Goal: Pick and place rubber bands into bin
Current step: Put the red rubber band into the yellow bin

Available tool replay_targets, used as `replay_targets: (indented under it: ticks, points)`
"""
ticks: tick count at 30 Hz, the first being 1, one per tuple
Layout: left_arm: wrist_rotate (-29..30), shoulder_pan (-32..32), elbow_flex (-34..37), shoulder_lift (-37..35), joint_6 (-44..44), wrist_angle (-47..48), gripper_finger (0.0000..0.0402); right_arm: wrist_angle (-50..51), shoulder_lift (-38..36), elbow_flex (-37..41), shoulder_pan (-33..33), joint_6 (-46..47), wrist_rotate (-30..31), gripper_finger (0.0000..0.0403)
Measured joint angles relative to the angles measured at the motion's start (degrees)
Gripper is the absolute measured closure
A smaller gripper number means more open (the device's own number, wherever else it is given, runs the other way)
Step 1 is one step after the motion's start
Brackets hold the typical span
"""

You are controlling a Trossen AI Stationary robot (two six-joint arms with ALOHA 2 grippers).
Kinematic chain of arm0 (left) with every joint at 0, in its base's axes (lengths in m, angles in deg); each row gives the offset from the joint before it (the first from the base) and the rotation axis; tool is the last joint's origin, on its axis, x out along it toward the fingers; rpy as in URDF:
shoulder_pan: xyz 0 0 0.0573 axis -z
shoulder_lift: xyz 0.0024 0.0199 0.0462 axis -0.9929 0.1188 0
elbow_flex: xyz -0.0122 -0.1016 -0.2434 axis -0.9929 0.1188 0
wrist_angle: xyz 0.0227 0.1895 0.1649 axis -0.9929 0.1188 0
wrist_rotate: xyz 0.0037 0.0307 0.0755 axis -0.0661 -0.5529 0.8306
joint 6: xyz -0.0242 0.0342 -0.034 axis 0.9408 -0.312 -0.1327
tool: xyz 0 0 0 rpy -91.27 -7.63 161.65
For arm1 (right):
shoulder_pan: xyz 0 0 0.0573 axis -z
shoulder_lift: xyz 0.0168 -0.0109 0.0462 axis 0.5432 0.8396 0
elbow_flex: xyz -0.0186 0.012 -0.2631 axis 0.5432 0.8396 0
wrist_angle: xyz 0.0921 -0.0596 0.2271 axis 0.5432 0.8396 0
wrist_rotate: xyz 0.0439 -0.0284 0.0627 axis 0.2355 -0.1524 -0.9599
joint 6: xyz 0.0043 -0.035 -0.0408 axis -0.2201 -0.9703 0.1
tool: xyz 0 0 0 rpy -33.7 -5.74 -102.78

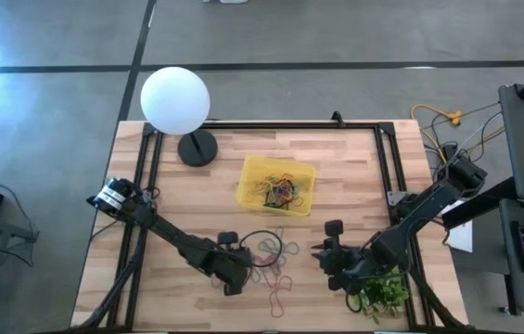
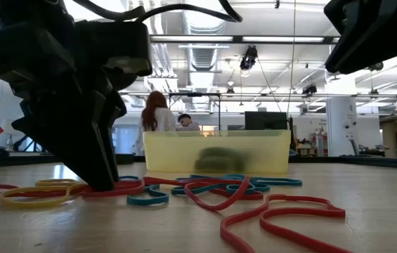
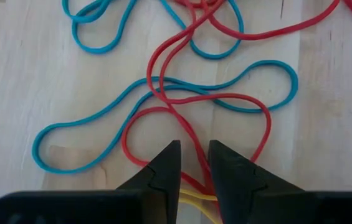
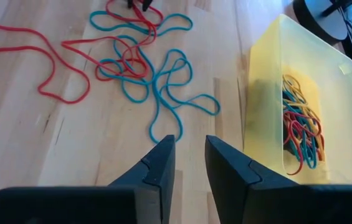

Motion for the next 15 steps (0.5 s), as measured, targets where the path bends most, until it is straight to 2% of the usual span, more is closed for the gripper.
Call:
replay_targets:
  ticks: [5,10,15]
  points:
    - [-0.16,0.00,-0.24,0.00,-1.53,0.03,0.0344,-0.09,0.00,0.00,0.00,0.00,0.00,0.0332]
    - [-0.39,0.04,-0.32,0.00,-3.03,-0.28,0.0394,-0.09,0.00,0.00,0.02,-0.01,-0.02,0.0334]
    - [0.58,0.04,-0.74,0.06,-3.37,0.17,0.0401,-0.07,0.00,0.00,0.02,-0.04,-0.02,0.0330]
